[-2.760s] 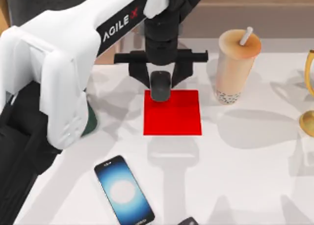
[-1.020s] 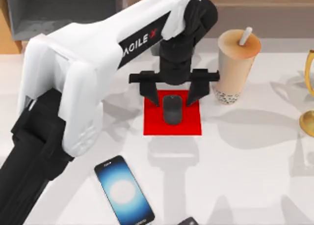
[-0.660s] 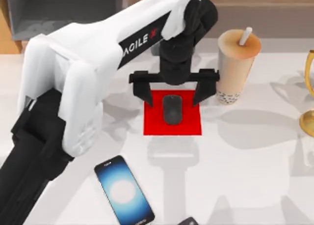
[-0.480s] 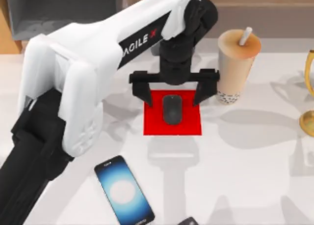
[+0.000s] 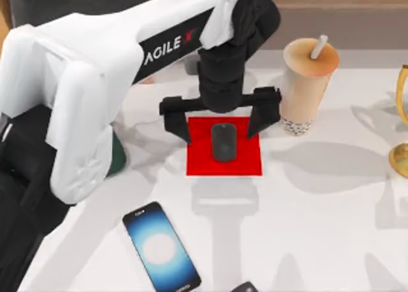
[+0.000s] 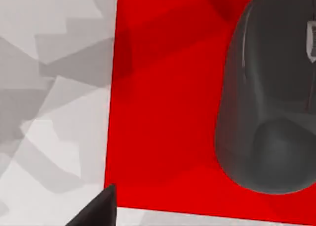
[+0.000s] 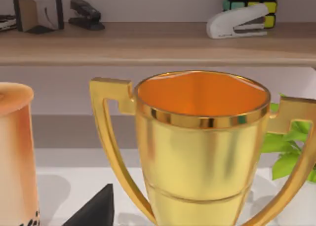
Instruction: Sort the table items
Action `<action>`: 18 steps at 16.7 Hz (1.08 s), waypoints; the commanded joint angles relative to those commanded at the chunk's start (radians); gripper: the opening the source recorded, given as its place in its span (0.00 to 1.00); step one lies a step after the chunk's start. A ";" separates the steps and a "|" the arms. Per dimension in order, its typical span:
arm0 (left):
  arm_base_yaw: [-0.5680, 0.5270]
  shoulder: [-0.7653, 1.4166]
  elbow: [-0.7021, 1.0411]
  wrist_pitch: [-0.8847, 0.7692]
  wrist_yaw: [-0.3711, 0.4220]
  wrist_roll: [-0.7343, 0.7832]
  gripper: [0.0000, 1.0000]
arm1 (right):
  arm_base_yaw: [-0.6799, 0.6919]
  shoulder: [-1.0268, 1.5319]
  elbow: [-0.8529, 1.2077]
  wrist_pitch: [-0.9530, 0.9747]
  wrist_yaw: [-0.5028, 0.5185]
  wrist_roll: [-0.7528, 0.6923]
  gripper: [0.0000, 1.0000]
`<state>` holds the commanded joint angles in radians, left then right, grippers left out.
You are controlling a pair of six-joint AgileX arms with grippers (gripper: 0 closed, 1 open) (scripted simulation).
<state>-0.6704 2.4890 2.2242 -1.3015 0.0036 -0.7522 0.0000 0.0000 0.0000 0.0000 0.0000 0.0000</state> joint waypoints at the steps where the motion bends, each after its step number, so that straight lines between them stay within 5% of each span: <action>1: -0.006 -0.047 -0.069 0.020 -0.002 -0.032 1.00 | 0.000 0.000 0.000 0.000 0.000 0.000 1.00; 11: -0.065 -0.600 -0.916 0.260 -0.010 -0.398 1.00 | 0.000 0.000 0.000 0.000 0.000 0.000 1.00; 18: -0.088 -0.749 -1.083 0.329 -0.004 -0.482 1.00 | 0.000 0.000 0.000 0.000 0.000 0.000 1.00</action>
<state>-0.7581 1.7401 1.1408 -0.9730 -0.0003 -1.2342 0.0000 0.0000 0.0000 0.0000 0.0000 0.0000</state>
